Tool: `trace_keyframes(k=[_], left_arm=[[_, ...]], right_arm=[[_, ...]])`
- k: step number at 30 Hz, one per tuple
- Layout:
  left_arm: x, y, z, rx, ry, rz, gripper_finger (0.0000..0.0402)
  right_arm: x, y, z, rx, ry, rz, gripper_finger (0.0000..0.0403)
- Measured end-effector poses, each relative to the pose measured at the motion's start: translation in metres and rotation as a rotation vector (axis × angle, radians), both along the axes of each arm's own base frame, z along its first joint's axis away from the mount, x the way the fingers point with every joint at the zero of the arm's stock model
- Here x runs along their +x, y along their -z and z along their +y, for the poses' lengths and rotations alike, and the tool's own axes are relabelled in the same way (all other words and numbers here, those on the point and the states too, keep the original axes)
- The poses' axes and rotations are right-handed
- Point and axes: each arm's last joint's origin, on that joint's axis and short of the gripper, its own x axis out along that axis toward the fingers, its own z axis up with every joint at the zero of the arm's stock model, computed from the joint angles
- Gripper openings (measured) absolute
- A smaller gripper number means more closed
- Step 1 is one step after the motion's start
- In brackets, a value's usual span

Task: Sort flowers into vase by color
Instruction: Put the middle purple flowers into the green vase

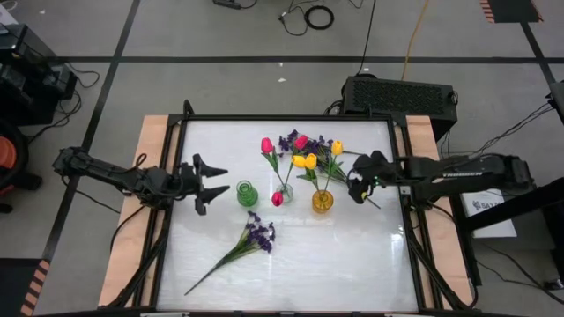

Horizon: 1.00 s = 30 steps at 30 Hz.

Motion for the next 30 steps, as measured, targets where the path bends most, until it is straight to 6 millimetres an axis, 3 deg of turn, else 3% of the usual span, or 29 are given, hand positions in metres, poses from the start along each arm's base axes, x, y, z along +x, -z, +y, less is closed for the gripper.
trace_keyframes(k=[13, 23, 26, 30], left_arm=[[0.0, 0.001, 0.001, -0.019, -0.03, 0.003, 0.0255], [0.0, 0.001, 0.001, -0.019, -0.031, 0.003, 0.0255], [0.0, 0.001, 0.001, -0.019, -0.031, 0.003, 0.0255], [0.0, 0.001, 0.001, -0.02, -0.032, 0.002, 0.0255]], right_arm=[[-0.012, 0.064, -0.006, -0.011, -0.019, 0.047, 0.0197], [-0.002, 0.082, -0.01, -0.022, -0.024, 0.13, 0.0193], [0.001, 0.085, -0.012, -0.012, -0.008, 0.134, 0.0172], [0.001, 0.085, -0.015, 0.007, 0.032, 0.124, 0.0113]])
